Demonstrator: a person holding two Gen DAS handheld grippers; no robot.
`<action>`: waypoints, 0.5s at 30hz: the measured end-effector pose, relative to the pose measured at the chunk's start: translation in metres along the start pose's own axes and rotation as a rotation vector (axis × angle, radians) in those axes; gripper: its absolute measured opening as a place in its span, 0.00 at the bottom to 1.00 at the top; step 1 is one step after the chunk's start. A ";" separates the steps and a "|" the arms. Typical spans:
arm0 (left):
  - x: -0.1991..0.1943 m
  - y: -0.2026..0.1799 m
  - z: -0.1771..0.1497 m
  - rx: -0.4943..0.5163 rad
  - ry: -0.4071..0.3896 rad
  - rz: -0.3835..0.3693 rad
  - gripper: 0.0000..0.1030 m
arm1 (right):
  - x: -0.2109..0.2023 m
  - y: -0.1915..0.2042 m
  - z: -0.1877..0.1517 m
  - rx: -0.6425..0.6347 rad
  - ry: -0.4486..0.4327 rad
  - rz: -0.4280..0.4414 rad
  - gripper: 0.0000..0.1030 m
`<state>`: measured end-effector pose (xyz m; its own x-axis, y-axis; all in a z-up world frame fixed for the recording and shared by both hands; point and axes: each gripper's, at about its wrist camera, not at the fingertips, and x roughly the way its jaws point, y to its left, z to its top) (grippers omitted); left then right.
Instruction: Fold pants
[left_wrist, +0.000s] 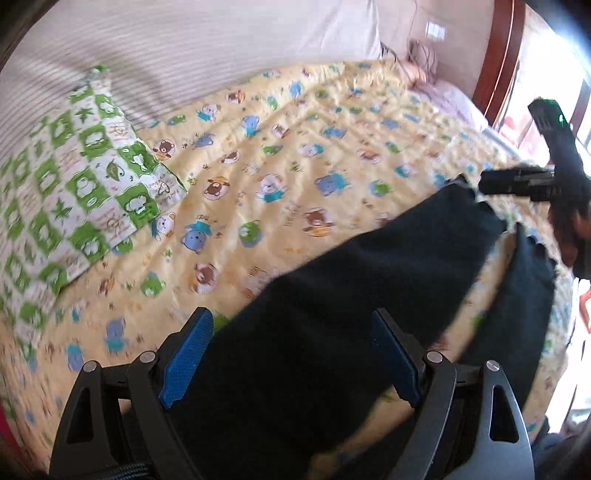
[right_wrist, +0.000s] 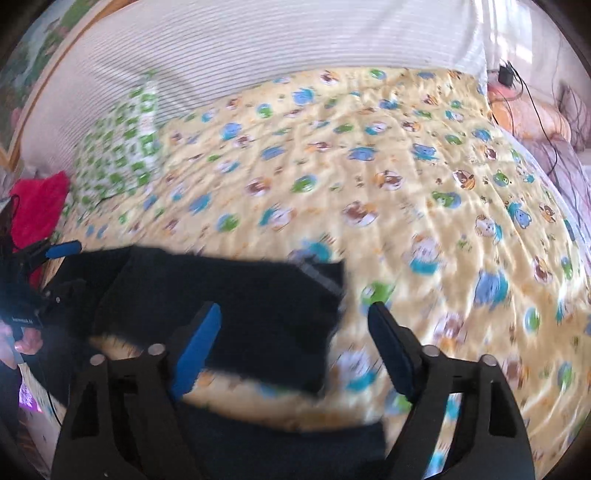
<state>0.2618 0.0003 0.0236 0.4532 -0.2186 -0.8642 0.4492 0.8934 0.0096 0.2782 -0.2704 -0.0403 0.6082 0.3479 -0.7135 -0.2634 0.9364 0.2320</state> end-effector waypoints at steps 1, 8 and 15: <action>0.006 0.005 0.003 0.009 0.013 -0.012 0.84 | 0.005 -0.005 0.004 0.018 0.011 0.010 0.72; 0.047 0.035 0.017 0.038 0.118 -0.080 0.83 | 0.036 -0.021 0.019 0.026 0.072 0.008 0.53; 0.072 0.039 0.013 0.030 0.193 -0.162 0.54 | 0.049 -0.013 0.024 -0.035 0.117 0.063 0.35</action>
<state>0.3219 0.0144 -0.0313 0.2195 -0.2765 -0.9356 0.5283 0.8399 -0.1243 0.3291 -0.2647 -0.0627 0.4985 0.3965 -0.7709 -0.3258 0.9098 0.2572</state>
